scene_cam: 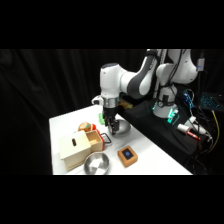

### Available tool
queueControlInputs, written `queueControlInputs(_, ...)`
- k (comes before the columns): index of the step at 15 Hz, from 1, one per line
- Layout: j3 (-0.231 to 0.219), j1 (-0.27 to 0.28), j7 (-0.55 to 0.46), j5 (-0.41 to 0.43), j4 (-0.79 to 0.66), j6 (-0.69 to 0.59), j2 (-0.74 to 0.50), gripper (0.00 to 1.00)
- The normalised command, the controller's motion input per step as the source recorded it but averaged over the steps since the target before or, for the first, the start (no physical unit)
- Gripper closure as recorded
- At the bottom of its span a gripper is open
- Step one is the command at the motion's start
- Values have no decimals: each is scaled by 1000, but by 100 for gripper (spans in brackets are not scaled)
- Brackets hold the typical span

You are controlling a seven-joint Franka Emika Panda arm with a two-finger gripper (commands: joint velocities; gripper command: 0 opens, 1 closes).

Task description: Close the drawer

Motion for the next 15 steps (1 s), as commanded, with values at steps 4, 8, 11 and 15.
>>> queueControlInputs(4,112,-79,-234,222,40,235,156,0)
queueControlInputs(8,112,-113,-224,163,98,224,197,0)
queueControlInputs(11,96,-111,-188,95,134,205,209,0)
queueControlInputs(15,53,-82,-124,1,178,181,210,0)
